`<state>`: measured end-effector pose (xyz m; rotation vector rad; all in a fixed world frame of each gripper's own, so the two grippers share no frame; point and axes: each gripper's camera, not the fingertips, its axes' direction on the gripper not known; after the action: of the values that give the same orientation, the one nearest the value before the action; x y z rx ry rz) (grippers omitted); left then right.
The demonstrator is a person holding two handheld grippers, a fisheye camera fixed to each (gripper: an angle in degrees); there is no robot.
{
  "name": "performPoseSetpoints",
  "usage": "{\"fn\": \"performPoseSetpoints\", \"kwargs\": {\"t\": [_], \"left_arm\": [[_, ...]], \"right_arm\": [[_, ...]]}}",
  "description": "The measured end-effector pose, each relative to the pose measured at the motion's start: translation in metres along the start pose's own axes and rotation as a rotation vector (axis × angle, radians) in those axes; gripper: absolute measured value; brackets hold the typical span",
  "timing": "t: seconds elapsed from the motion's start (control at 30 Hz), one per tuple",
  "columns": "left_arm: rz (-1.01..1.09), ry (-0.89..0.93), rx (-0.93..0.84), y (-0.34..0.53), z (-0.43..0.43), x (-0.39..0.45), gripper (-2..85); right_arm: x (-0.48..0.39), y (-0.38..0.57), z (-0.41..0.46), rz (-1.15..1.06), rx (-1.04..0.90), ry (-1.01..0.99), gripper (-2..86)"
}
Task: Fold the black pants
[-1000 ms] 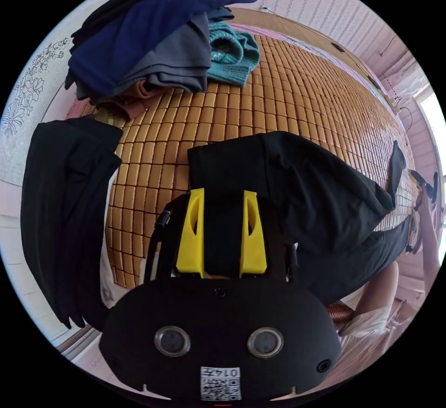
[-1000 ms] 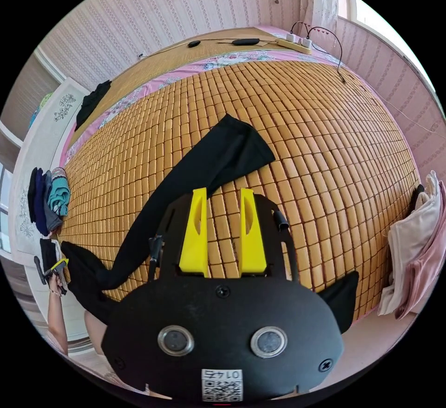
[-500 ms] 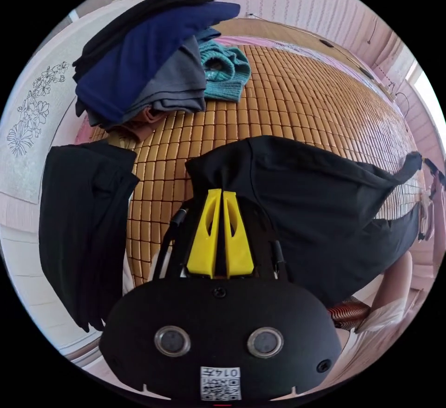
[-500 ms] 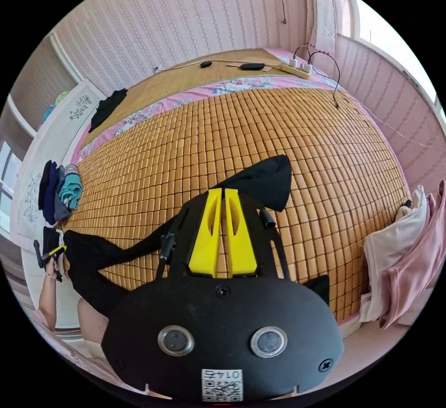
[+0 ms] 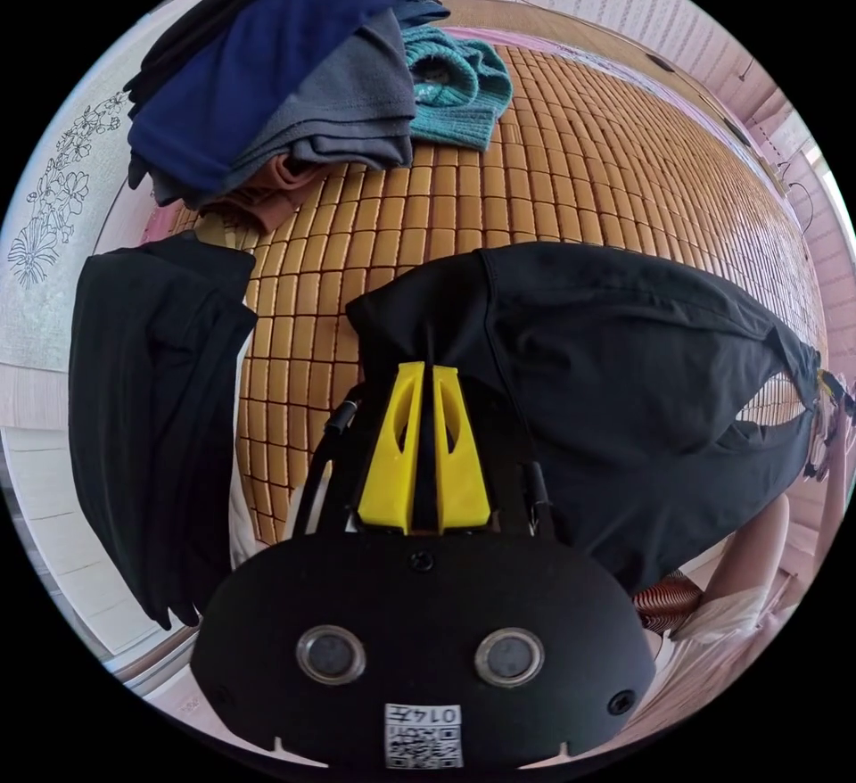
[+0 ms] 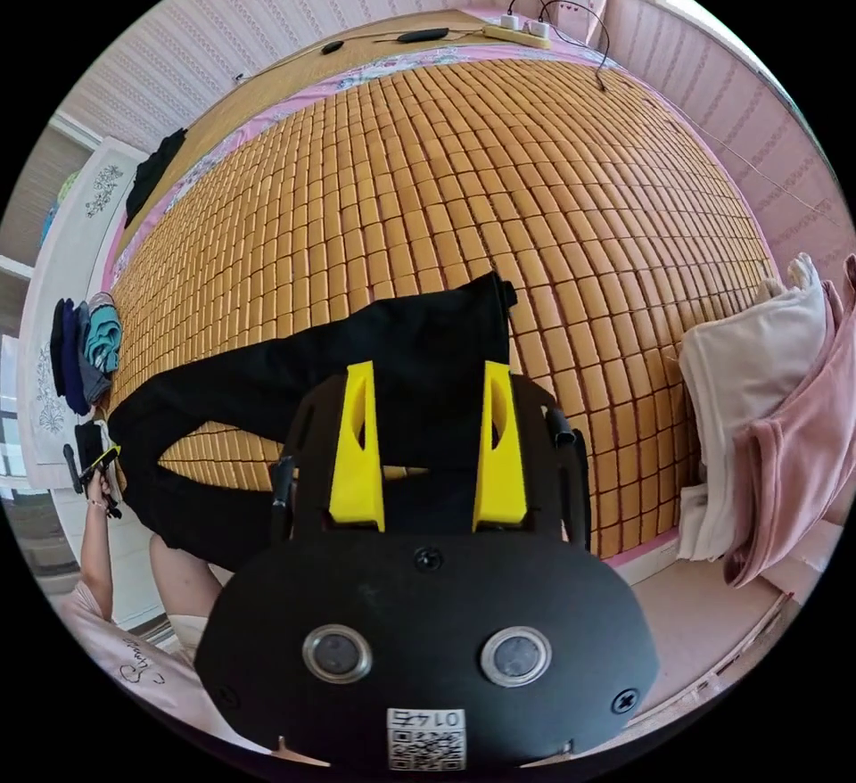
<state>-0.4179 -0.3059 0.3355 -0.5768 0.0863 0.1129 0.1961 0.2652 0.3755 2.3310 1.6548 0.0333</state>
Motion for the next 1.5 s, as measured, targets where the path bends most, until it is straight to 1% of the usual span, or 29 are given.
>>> {"fn": "performPoseSetpoints", "kwargs": {"t": [0.03,0.1,0.13,0.2,0.23,0.27,0.33,0.4,0.5,0.57,0.63,0.7,0.8,0.87,0.93,1.0,1.07,1.13,1.17,1.27,1.33,1.37,1.4,1.43,1.47,1.5], "left_arm": [[0.004,-0.001,0.001,0.000,0.000,0.001,-0.8],[0.014,-0.004,0.008,-0.001,0.000,0.002,-0.9],[0.018,-0.011,0.013,-0.002,0.000,0.003,-0.9],[0.015,-0.023,0.027,-0.002,0.000,0.005,-1.0],[0.011,-0.030,0.036,-0.002,0.000,0.006,-1.0],[0.008,-0.033,0.039,-0.002,0.000,0.006,-1.0],[-0.001,-0.034,0.039,-0.001,0.000,0.007,-1.0],[0.002,-0.034,0.036,-0.001,0.000,0.008,-1.0],[-0.001,-0.031,0.040,0.001,0.000,0.010,-0.9],[-0.005,-0.031,0.045,0.003,0.001,0.011,-0.8],[-0.004,-0.029,0.060,0.005,0.002,0.015,-0.3],[-0.008,-0.026,0.070,0.006,0.002,0.018,0.8],[-0.018,-0.024,0.092,0.010,-0.005,0.022,4.8],[-0.009,-0.070,0.129,0.016,-0.018,0.025,5.4],[0.040,-0.134,0.189,0.029,-0.039,0.033,5.6],[0.089,-0.139,0.217,0.037,-0.049,0.043,5.4],[0.139,-0.110,0.214,0.039,-0.049,0.056,5.1],[0.190,-0.035,0.176,0.032,-0.036,0.077,5.0],[0.202,-0.024,0.168,0.029,-0.031,0.084,5.1],[0.243,-0.001,0.129,0.012,-0.005,0.116,5.8],[0.258,0.024,0.104,0.002,0.013,0.136,5.3],[0.262,0.010,0.120,0.002,0.015,0.140,4.9],[0.273,-0.042,0.138,0.002,0.018,0.147,4.3],[0.296,-0.054,0.145,0.004,0.019,0.150,3.8],[0.300,-0.052,0.145,0.005,0.020,0.151,3.7],[0.289,-0.041,0.145,0.007,0.021,0.150,3.5]], "right_arm": [[-0.001,0.005,0.003,-0.013,-0.034,-0.045,19.7],[-0.001,0.025,-0.008,-0.025,0.003,-0.082,21.0],[-0.001,0.042,-0.015,-0.035,0.035,-0.063,19.6],[-0.001,0.058,-0.011,-0.053,0.018,0.001,14.9],[0.001,0.062,-0.004,-0.065,-0.017,0.042,11.3],[0.002,0.066,-0.009,-0.065,0.019,0.086,7.9],[0.004,0.067,-0.017,-0.082,0.014,0.068,2.9],[0.006,0.072,-0.031,-0.104,0.033,0.044,1.8],[0.006,0.086,-0.080,-0.140,0.133,0.034,0.9],[0.005,0.093,-0.136,-0.172,0.253,0.007,0.7],[0.003,0.084,-0.171,-0.196,0.294,-0.007,0.7],[0.001,0.061,-0.189,-0.213,0.288,0.000,0.9],[-0.001,0.003,-0.173,-0.185,0.250,0.069,1.8],[0.001,-0.031,-0.137,-0.148,0.149,0.120,5.5],[0.003,-0.037,-0.114,-0.112,0.100,0.165,10.0],[0.003,-0.032,-0.100,-0.105,0.086,0.118,11.1],[0.001,-0.017,-0.086,-0.109,0.120,0.043,9.6],[-0.001,-0.012,-0.072,-0.121,0.112,0.021,7.4],[-0.002,-0.010,-0.064,-0.117,0.099,0.034,6.9],[-0.001,-0.006,-0.050,-0.074,0.057,0.114,9.1],[0.002,0.006,-0.057,-0.054,0.086,0.114,9.3],[0.006,0.018,-0.066,-0.041,0.119,0.123,8.9],[0.009,0.026,-0.070,-0.034,0.132,0.131,8.5],[0.015,0.040,-0.073,-0.035,0.122,0.157,6.7],[0.023,0.053,-0.067,-0.027,0.053,0.190,3.8],[0.027,0.059,-0.062,-0.028,0.009,0.204,2.8]]}}
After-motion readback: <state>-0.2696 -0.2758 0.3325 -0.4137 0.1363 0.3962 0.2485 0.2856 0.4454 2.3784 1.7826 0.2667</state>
